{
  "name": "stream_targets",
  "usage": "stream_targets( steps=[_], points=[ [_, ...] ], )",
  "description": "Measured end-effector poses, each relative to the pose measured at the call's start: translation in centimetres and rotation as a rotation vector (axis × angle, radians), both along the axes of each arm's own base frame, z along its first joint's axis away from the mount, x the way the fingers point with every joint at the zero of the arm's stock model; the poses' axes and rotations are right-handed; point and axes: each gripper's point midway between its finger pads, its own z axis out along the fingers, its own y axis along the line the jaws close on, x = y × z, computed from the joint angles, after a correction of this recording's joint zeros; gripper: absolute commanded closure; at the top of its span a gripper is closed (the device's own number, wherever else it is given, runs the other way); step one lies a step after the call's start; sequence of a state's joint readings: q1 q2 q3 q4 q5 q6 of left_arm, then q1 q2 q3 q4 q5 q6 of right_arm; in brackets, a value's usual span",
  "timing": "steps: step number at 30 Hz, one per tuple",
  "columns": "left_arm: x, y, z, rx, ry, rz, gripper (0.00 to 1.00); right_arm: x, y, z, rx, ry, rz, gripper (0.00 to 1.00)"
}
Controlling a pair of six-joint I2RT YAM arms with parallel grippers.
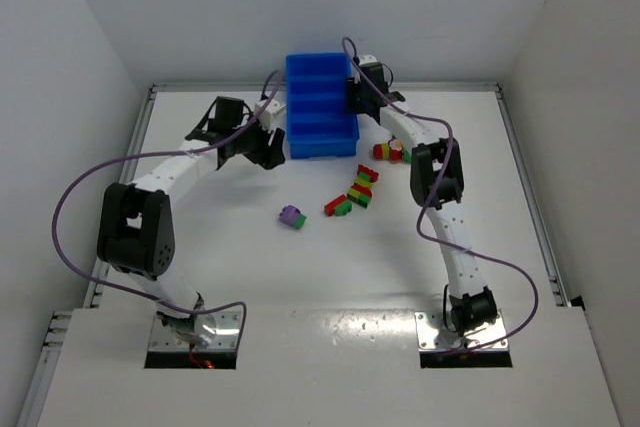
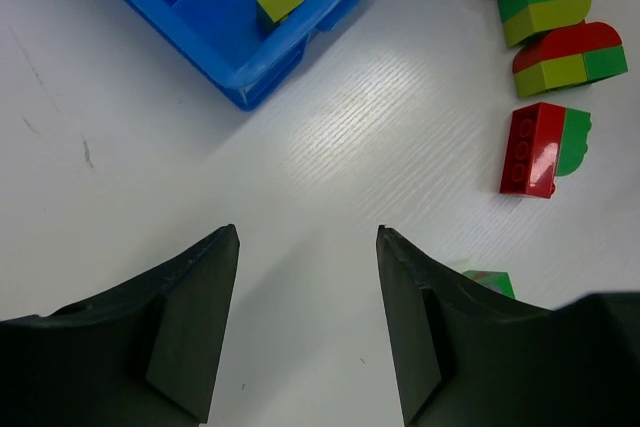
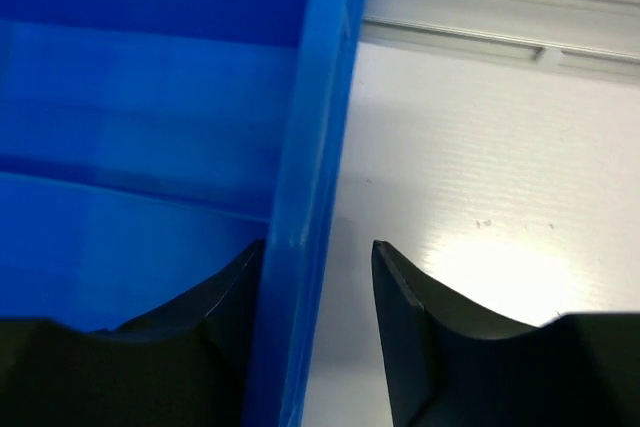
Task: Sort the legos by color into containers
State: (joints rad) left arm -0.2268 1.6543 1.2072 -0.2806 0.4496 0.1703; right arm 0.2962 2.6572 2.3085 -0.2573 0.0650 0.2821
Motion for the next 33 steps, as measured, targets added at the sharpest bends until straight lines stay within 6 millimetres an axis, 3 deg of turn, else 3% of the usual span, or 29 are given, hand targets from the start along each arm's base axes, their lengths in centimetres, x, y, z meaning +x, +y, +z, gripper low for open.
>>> stream_targets(
  steps=[4,7,15,22,26,31,33],
  points=[
    [0.1,0.2,0.0,0.000,0.000,0.005,0.37,0.6,1.3,1.0,0.009,-0.064,0.122,0.91],
    [0.1,0.3,0.0,-0.002,0.003,0.009,0.37,0.5,2.5,1.7,0.014,-0.115,0.240,0.92],
    [0.2,0.9,0.1,-0.030,0.014,0.018,0.37,-2.2,6.9,2.4,-0.038,-0.210,0.663,0.96],
    [-0.3,1.5,-0.2,-0.066,0.038,0.016,0.37,-4.2,10.7,3.2,-0.069,-0.313,0.890,0.96],
    [-0.9,2.0,-0.2,-0.083,0.046,0.017,0.37,-5.8,13.2,3.5,-0.074,-0.354,0.994,0.91],
    [-1.4,2.7,0.9,-0.101,0.021,0.025,0.37,-8.4,17.3,3.8,-0.065,-0.400,1.118,0.66],
    [-1.8,3.1,1.3,-0.105,0.006,0.034,0.37,-9.2,18.6,4.1,-0.064,-0.426,1.156,0.51]
  ],
)
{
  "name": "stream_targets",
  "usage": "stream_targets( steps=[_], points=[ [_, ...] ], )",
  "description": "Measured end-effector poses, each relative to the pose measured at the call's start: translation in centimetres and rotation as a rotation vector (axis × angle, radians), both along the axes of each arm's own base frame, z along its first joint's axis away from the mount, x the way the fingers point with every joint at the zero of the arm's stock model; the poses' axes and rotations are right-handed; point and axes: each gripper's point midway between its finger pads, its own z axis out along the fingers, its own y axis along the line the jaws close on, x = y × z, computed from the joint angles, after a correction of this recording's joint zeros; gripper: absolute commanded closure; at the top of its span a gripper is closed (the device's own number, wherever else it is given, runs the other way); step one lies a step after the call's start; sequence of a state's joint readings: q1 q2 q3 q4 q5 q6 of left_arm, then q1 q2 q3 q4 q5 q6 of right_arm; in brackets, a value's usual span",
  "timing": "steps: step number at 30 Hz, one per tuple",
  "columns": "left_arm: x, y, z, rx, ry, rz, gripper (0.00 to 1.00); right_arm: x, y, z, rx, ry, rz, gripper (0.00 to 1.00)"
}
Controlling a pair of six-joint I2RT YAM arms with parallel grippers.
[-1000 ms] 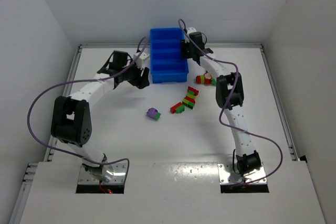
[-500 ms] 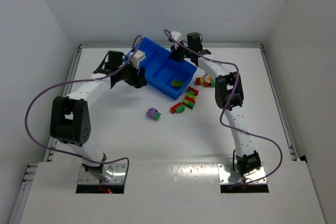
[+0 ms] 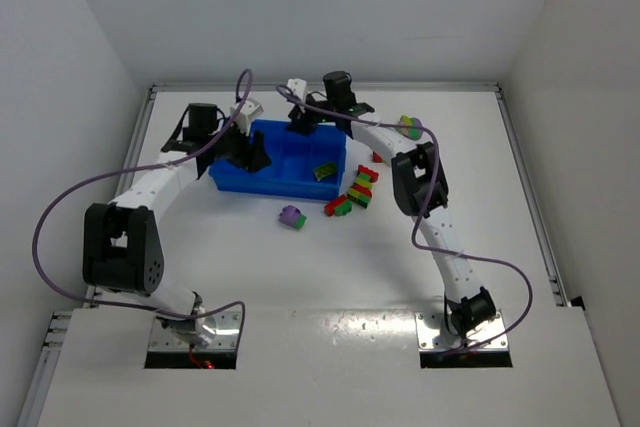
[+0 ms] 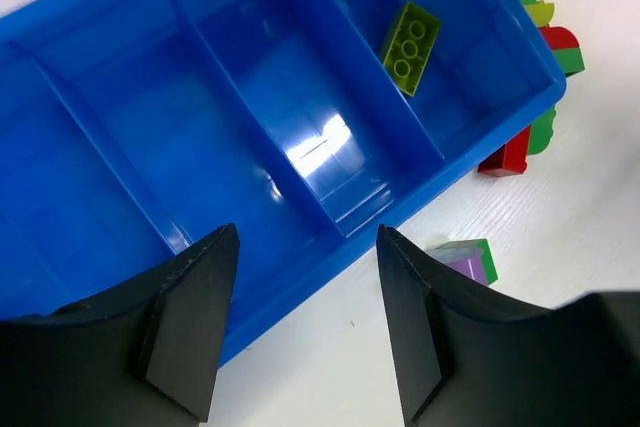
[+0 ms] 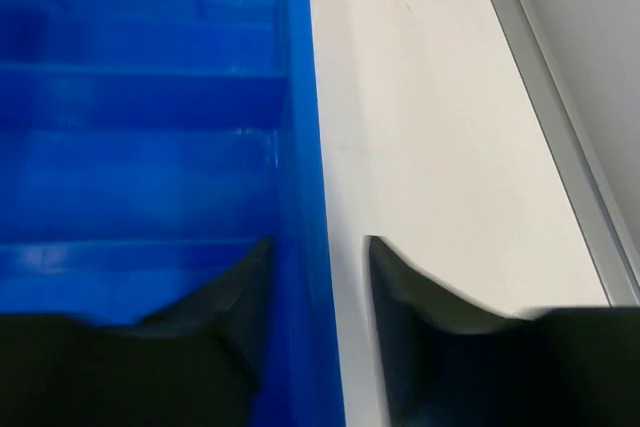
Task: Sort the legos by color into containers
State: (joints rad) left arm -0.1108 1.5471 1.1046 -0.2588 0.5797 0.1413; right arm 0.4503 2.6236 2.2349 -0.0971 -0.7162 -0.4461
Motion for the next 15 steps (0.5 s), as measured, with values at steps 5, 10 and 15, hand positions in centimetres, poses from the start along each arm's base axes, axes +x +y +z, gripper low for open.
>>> stream_targets(
  steps=[5,10,15],
  points=[
    [-0.9,0.5,0.7,-0.013,-0.036,0.021,0.37,-0.8,2.4,1.1,0.027,-0.062,0.047,0.32],
    [-1.8,0.1,1.0,-0.031,-0.065,-0.008,0.37,0.1,2.1,2.0,0.088,-0.025,-0.018,0.30],
    [-4.3,-0.7,1.5,0.000,-0.118,-0.179,0.38,-0.5,-2.8,3.6,0.171,0.200,-0.188,0.30]
  ],
)
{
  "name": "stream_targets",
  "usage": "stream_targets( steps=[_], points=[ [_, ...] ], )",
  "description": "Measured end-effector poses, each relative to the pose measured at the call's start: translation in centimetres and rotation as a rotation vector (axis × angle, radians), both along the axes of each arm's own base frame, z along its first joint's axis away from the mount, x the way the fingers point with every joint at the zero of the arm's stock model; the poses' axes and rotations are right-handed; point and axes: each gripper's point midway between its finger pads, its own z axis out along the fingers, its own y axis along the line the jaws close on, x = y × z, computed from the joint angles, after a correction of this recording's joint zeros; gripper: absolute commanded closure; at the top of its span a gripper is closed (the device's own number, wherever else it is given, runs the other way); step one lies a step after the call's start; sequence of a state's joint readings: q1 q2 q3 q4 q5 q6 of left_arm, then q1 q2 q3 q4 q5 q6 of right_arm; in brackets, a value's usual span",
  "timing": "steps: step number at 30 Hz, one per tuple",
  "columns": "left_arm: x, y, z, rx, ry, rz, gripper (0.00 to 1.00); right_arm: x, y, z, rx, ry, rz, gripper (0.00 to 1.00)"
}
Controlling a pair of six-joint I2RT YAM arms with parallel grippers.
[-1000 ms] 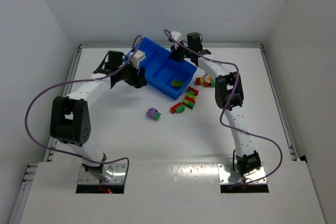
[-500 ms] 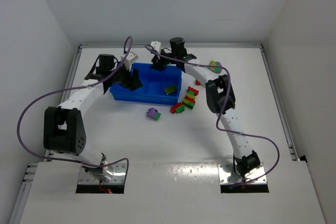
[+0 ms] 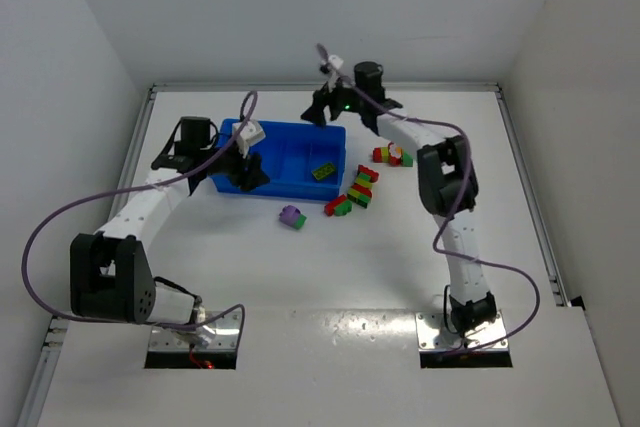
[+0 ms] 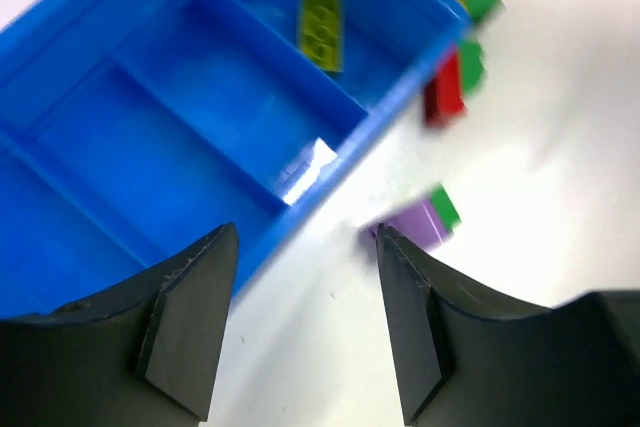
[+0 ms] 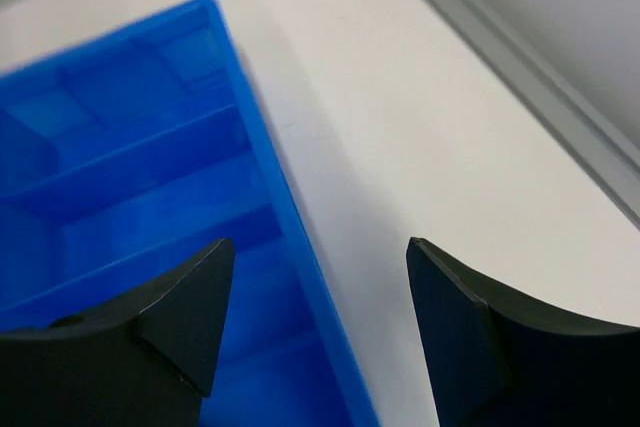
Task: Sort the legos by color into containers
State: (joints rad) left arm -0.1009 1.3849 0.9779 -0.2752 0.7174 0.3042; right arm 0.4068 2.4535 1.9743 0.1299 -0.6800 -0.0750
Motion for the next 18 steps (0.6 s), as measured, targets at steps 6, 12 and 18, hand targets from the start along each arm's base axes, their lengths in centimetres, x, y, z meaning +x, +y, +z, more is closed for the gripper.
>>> stream_targets(
  steps=[6,12,18],
  points=[
    [-5.3,-0.6,-2.3,0.172,-0.052,-0.321,0.41,-0.5,-10.9,11.2,0.173,0.101,-0.223,0.30],
    [-9.1,-2.0,-5.0,0.282,-0.050,-0.575,0.41,-3.5,-20.3,18.1,0.285,0.130,-0.321,0.34],
    [-10.0,-3.7,-8.7,0.369,-0.075,-0.683,0.41,-6.5,-23.0,12.6,0.294,0.364,-0.342,0.34]
  ],
)
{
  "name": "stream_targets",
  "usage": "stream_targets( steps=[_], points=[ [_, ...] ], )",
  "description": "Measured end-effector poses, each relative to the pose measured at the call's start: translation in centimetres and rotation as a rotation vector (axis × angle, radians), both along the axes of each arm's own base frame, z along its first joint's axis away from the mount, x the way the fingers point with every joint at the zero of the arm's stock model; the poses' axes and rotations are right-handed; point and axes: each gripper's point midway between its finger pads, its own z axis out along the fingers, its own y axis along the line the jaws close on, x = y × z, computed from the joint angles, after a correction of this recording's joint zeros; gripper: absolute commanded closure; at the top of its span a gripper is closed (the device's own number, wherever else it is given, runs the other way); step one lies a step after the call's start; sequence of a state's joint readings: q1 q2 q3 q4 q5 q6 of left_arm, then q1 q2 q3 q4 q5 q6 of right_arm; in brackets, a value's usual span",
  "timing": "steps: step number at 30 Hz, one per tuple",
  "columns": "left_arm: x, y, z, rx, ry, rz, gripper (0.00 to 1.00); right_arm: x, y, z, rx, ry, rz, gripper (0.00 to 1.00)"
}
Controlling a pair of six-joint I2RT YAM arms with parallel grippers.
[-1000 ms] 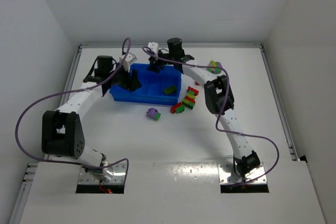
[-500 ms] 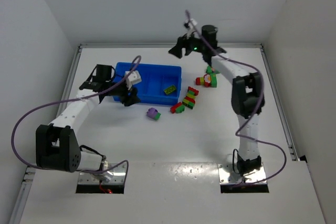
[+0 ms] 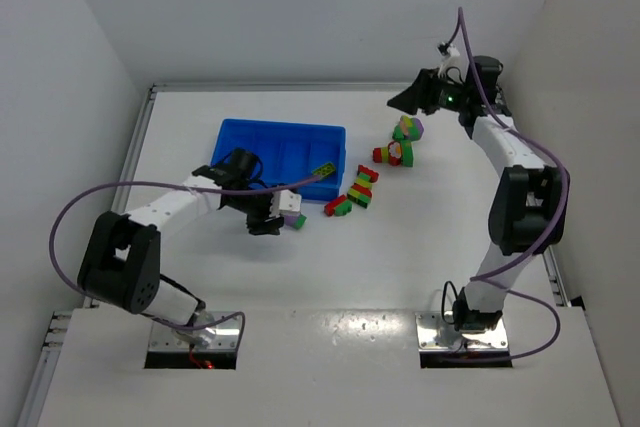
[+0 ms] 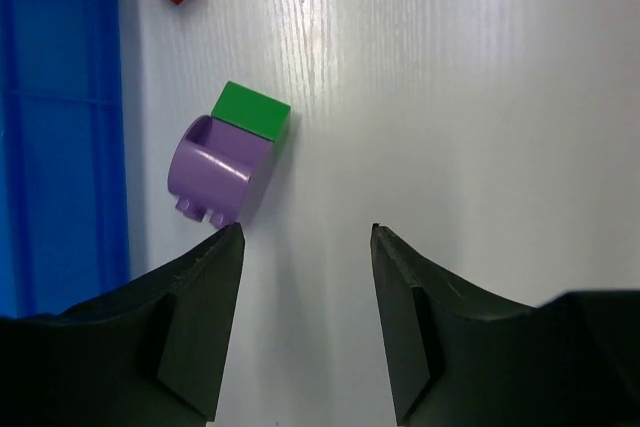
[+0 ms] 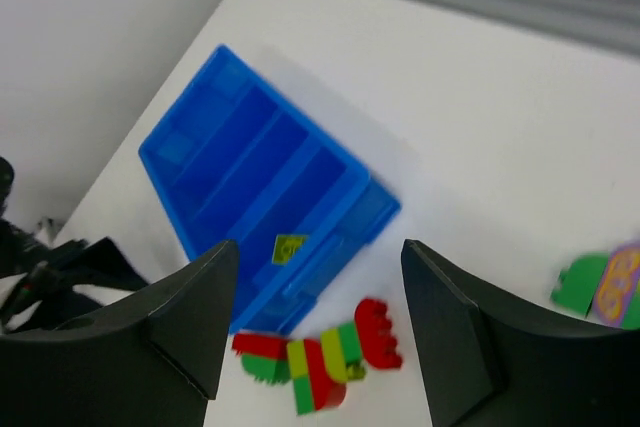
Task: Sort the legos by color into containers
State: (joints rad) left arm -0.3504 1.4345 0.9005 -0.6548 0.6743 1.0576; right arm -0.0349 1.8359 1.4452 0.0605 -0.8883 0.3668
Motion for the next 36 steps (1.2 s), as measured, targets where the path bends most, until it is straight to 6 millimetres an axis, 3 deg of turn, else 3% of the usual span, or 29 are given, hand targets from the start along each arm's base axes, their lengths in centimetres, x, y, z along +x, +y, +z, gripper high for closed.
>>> stream_targets(
  steps=[4,8,13,27,36],
  points=[
    [1.1,-1.1,-2.1,0.040,-0.031,-0.028,0.40,-1.8,-1.2,-2.9,0.019,0.129,-0.016,0.34],
    [3.3,-2.0,-3.1,0.056,-0.085,-0.027,0.40,-2.9,-2.0,-1.8,0.028,0.125,-0.020,0.34],
    [4.5,-1.7,-4.4,0.106,-0.103,-0.008,0.40,-3.8,-2.6,0.2,0.033,0.083,-0.018,0.34],
    [6.7,-2.5,-3.4,0.104,-0.242,-0.070,0.33,-4.4,-2.2,0.2,0.056,0.103,0.008,0.34],
    [7.5,-5.9,-1.8,0.062,-0.286,-0.269,0.30,-5.0,-2.0,-0.5,0.069,0.127,0.029,0.33]
  ],
)
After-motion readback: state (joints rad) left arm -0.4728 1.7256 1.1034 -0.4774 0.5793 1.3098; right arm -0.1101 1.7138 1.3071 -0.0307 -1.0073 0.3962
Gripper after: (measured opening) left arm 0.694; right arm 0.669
